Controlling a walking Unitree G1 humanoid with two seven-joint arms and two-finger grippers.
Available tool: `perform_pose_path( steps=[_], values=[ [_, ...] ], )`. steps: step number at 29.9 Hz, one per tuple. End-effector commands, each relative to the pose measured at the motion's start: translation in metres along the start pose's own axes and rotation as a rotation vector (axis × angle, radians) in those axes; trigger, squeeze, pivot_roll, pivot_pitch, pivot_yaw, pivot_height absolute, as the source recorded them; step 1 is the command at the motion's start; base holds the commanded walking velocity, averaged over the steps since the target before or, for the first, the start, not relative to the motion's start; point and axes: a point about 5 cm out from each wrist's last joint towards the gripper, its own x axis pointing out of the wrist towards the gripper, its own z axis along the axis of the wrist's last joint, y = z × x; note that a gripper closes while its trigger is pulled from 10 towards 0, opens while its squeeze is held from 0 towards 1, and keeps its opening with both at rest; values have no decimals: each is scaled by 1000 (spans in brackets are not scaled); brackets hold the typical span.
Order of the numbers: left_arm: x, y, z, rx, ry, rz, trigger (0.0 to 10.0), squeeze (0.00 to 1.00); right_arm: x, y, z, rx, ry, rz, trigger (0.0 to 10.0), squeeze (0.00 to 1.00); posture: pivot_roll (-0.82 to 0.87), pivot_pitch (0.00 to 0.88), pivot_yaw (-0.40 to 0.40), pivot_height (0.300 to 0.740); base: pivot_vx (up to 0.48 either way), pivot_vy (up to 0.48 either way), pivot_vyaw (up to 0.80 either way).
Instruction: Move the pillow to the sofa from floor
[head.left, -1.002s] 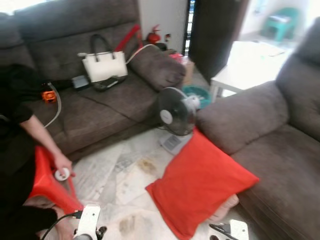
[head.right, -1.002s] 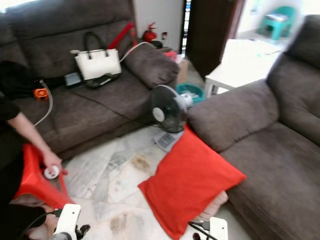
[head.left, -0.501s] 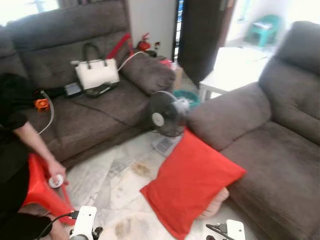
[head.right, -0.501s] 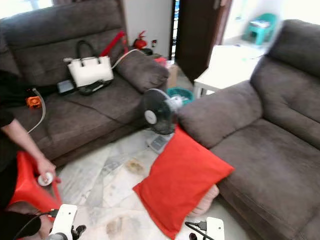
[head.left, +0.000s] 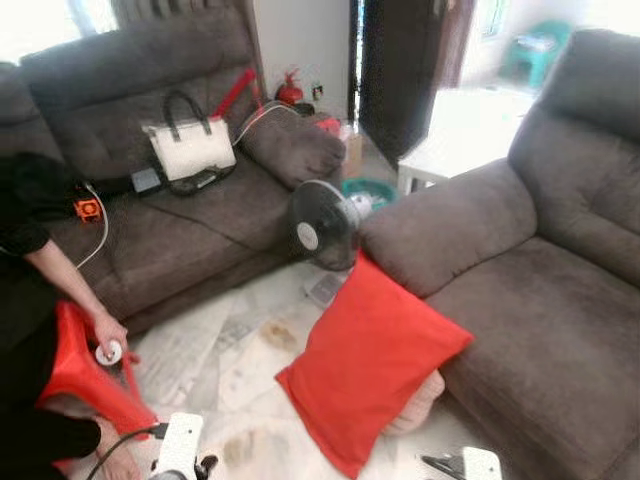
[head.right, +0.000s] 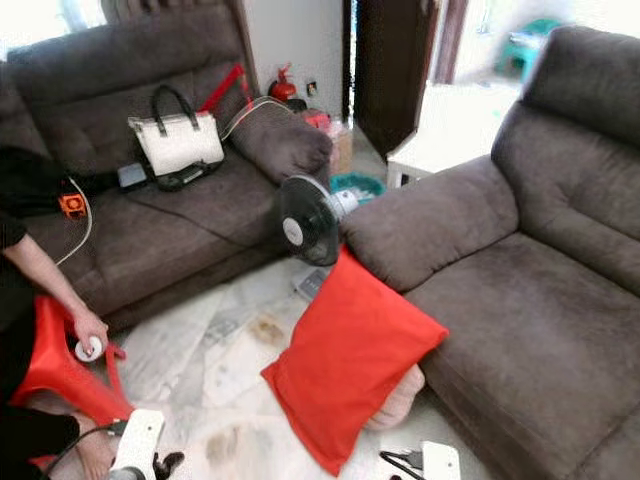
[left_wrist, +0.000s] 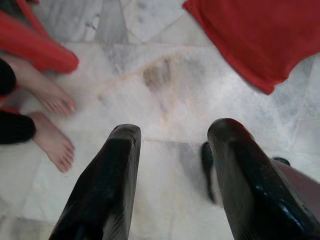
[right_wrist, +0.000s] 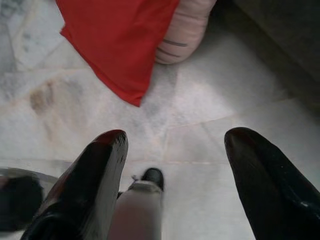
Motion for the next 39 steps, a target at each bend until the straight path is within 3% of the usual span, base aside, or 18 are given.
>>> perform_pose_path(
  steps=[1, 12, 27, 34, 39],
  values=[
    [-1, 3, -5, 25, 25, 6, 10000, 0, 2, 7, 2, 4, -7, 16, 10000, 0, 70, 0, 0, 740, 0, -315, 0],
    [-1, 3, -5, 25, 26, 7, 10000, 0, 2, 7, 3, 7, -10, 16, 10000, 0, 71, 2, -1, 740, 0, -310, 0],
    [-1, 3, -4, 4, 16, 14, 10000, 0, 2, 7, 4, -21, -12, 21, 10000, 0, 72, 10, 1, 740, 0, 0, 0],
    [-1, 4, -4, -4, 17, 12, 10000, 0, 2, 7, 5, -23, -15, 21, 10000, 0, 72, 8, 4, 740, 0, 0, 704],
    [-1, 4, -4, -7, 18, 12, 10000, 0, 2, 7, 3, -2, -8, 6, 10000, 0, 72, 9, 5, 740, 0, 0, 0]
  ],
)
